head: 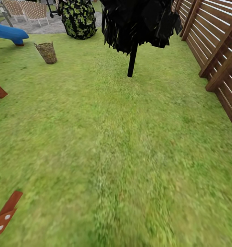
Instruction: Take the three Easter eggs out of the wicker basket on the lawn in the garden, then place them on the lawn next to a single tree (choose any tree) so that all three eggs are next to the same tree and none are left in the basket.
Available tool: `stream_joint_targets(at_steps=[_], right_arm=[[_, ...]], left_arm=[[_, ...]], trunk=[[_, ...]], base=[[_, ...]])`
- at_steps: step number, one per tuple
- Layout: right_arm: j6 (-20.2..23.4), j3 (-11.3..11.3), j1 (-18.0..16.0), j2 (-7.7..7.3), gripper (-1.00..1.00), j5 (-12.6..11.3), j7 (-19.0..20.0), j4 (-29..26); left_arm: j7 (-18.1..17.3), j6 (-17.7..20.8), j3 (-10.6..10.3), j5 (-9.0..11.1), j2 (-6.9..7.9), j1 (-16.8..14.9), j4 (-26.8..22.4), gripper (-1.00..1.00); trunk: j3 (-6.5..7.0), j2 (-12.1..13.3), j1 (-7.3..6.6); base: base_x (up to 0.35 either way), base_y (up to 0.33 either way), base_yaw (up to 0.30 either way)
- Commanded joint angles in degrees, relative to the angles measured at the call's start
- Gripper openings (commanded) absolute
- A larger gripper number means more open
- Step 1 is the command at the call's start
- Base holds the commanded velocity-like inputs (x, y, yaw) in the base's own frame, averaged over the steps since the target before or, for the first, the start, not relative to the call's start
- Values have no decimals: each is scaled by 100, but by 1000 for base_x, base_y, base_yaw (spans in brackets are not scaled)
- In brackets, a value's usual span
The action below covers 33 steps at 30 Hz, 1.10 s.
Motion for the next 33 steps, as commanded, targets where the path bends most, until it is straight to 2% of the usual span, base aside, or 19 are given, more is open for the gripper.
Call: stream_joint_targets(at_steps=[1,27,33], right_arm=[[24,-8,2,-3,100,60,23,-18],[17,9,2,-1,100,59,23,-21],[16,2,2,1,100,59,17,-21]], left_arm=[[10,-19,-16,21,-1,-1,1,100],[10,-19,-16,21,-1,-1,1,100],[10,-19,-16,21,-1,-1,1,100]], trunk=[[-4,-1,3],[-5,-1,3],[-5,-1,3]], base=[[343,0,0],[343,0,0],[343,0,181]])
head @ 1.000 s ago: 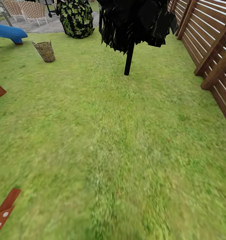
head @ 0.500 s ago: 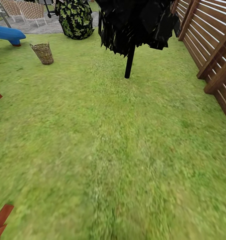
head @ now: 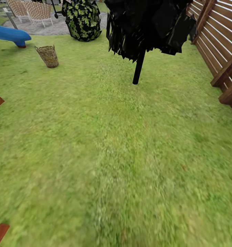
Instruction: Take the three Easter eggs out of the wicker basket on the lawn in the garden, then place them on the lawn next to a single tree (choose any tree) so that all three eggs are next to the same tree and none are left in the basket.
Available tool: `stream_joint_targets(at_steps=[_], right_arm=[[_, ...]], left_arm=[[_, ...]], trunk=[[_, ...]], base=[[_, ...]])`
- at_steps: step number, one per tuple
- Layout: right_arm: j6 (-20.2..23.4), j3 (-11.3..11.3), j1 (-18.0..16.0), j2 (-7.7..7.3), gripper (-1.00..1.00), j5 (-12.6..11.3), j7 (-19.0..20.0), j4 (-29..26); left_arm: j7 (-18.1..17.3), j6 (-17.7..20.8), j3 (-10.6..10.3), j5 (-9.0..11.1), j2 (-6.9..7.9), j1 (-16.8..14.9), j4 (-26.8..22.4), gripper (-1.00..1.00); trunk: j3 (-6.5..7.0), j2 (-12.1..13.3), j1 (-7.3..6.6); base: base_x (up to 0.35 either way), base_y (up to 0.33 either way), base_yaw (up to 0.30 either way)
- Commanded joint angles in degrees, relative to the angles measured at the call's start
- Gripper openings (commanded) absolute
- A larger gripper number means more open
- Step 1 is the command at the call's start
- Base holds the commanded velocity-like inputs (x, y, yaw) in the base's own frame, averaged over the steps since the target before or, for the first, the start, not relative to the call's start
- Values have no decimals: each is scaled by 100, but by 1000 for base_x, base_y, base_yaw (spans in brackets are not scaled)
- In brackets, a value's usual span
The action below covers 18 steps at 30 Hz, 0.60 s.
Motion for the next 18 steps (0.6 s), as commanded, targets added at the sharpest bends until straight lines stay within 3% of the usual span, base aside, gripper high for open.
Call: stream_joint_targets(at_steps=[1,18], right_arm=[[23,-13,3,-1,100,60,23,-17],[23,-10,3,-1,100,60,27,-11]], left_arm=[[10,-18,-16,21,-1,-2,1,100],[10,-18,-16,21,-1,-2,1,100]], trunk=[[-3,-1,3],[-3,-1,3]], base=[[343,0,259],[343,0,274]])
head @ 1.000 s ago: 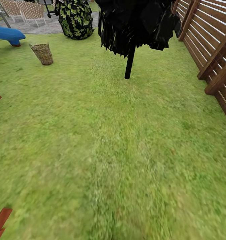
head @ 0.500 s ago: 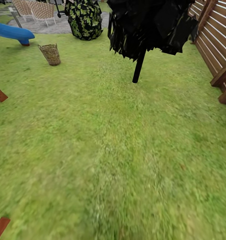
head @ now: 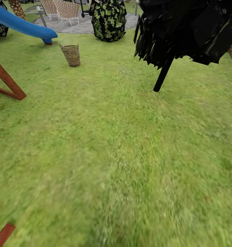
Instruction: Take the three Easter eggs out of the wicker basket on the lawn in the garden, then place them on the lawn next to a single tree (choose any tree) so that all three eggs are next to the same tree and none are left in the basket.
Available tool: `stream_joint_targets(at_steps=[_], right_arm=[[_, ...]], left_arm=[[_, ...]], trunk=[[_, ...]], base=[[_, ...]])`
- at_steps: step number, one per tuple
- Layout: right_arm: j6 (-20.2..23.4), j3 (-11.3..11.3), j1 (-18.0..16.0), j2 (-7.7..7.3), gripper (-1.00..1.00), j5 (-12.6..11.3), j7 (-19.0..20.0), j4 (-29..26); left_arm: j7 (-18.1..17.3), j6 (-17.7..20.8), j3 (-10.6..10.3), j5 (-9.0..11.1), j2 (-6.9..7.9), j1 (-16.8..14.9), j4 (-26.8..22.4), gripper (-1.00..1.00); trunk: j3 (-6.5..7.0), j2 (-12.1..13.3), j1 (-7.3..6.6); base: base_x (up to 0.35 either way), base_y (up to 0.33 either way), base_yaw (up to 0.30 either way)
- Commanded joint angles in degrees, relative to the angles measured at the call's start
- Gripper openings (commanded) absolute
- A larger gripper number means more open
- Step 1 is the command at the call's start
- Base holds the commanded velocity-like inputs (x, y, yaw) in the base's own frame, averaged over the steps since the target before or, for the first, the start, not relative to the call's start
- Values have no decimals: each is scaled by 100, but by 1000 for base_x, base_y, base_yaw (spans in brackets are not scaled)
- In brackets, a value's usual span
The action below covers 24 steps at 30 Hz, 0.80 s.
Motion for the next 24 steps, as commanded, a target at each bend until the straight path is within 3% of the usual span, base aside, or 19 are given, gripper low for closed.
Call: stream_joint_targets(at_steps=[1,16,24], right_arm=[[23,-12,3,-1,100,60,23,-17],[23,-16,3,-1,100,60,22,-17],[23,-21,3,-5,100,60,24,-18]], left_arm=[[10,-18,-16,21,-1,-2,1,100],[10,-18,-16,21,-1,-2,1,100],[10,-18,-16,17,-1,-2,1,100]], trunk=[[-3,-1,3],[-3,-1,3],[-3,-1,3]], base=[[343,0,276],[343,0,272],[343,0,58]])
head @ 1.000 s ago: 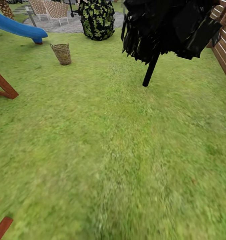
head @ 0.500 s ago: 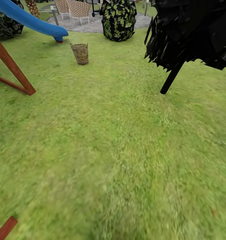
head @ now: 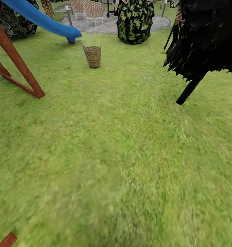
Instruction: Take the three Easter eggs out of the wicker basket on the lawn in the garden, then place them on the lawn next to a single tree (choose any tree) so that all three eggs are next to the same tree and none are left in the basket.
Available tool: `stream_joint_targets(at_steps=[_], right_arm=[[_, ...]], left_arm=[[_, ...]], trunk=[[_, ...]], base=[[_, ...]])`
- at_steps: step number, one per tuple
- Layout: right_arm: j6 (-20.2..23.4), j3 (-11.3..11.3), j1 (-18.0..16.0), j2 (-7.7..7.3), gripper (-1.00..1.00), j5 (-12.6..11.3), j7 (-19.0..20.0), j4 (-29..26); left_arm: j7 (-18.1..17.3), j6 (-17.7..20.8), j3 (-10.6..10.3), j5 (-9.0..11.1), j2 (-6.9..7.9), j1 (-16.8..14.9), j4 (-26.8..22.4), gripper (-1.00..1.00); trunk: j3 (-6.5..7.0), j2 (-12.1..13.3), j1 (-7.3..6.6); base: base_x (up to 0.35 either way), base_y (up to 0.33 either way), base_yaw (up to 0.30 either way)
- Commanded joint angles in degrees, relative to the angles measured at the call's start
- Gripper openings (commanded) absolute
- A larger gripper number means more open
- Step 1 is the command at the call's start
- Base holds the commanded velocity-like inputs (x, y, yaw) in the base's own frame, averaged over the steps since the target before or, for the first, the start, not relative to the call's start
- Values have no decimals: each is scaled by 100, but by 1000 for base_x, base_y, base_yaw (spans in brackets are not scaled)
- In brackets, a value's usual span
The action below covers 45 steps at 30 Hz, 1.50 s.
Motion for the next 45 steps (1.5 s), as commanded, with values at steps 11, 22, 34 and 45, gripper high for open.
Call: stream_joint_targets(at_steps=[11,22,34,45], right_arm=[[23,-18,2,-5,100,60,23,-17],[23,-14,2,-3,100,60,23,-17],[24,-2,2,-5,100,60,23,-15],[24,7,2,0,100,66,23,-13]], left_arm=[[10,-19,-16,23,-1,-1,1,100],[10,-19,-16,23,-1,-1,1,100],[10,-19,-16,24,-1,-1,1,100],[10,-19,-16,24,-1,-1,1,100]], trunk=[[-3,-1,3],[-3,-1,3],[-3,-1,3],[-3,-1,3]], base=[[343,0,1],[343,0,0],[343,0,0],[343,0,0]])
